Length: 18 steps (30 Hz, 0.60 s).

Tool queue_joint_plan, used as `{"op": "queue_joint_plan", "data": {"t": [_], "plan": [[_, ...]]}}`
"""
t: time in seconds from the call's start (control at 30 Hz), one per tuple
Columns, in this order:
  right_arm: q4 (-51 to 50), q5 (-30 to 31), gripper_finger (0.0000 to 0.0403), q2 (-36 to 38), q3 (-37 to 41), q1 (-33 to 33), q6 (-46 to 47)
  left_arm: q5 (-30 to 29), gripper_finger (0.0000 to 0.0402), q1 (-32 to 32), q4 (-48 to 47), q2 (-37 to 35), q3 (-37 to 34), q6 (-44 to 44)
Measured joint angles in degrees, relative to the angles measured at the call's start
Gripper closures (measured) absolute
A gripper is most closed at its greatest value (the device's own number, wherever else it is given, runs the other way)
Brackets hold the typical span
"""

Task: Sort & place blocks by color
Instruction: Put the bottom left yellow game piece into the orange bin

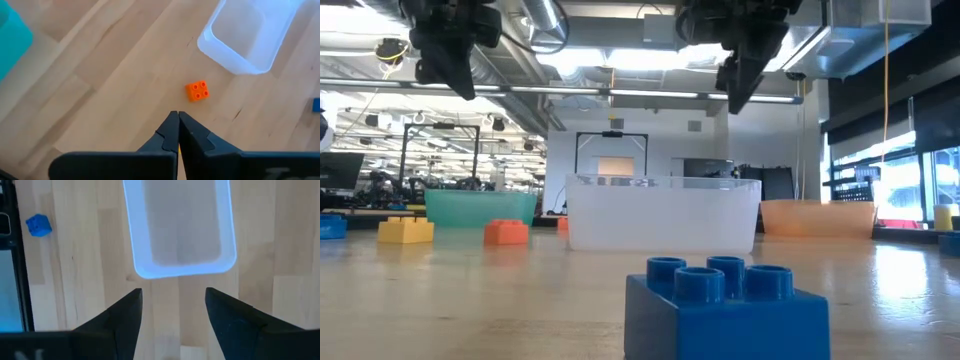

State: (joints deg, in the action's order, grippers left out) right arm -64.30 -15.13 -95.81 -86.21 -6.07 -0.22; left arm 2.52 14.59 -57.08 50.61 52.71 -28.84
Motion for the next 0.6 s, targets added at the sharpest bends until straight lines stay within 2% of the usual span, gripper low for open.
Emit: {"op": "queue_joint_plan", "data": {"t": [0.07,0.2,0.3,0.43,0.6], "plan": [[1.1,0.0,0.0185,0.0,0.0,0.0,0.0,0.5,0.0401,-0.2,0.0,0.0,0.0,-2.1],[3.0,0.0,0.0185,0.0,0.0,0.0,0.0,5.3,0.0401,-1.3,-1.1,0.0,0.0,-7.3],[4.2,0.0,0.0185,0.0,0.0,0.0,-0.1,5.7,0.039,-2.1,-1.1,0.9,0.0,-10.8],[5.6,0.0,0.0185,0.0,0.0,0.0,0.0,6.0,0.0344,-3.2,-0.1,0.9,0.0,-13.0],[7.0,0.0,0.0185,0.0,-0.1,0.0,0.0,6.0,0.0259,-3.2,0.7,1.3,0.0,-11.4]]}}
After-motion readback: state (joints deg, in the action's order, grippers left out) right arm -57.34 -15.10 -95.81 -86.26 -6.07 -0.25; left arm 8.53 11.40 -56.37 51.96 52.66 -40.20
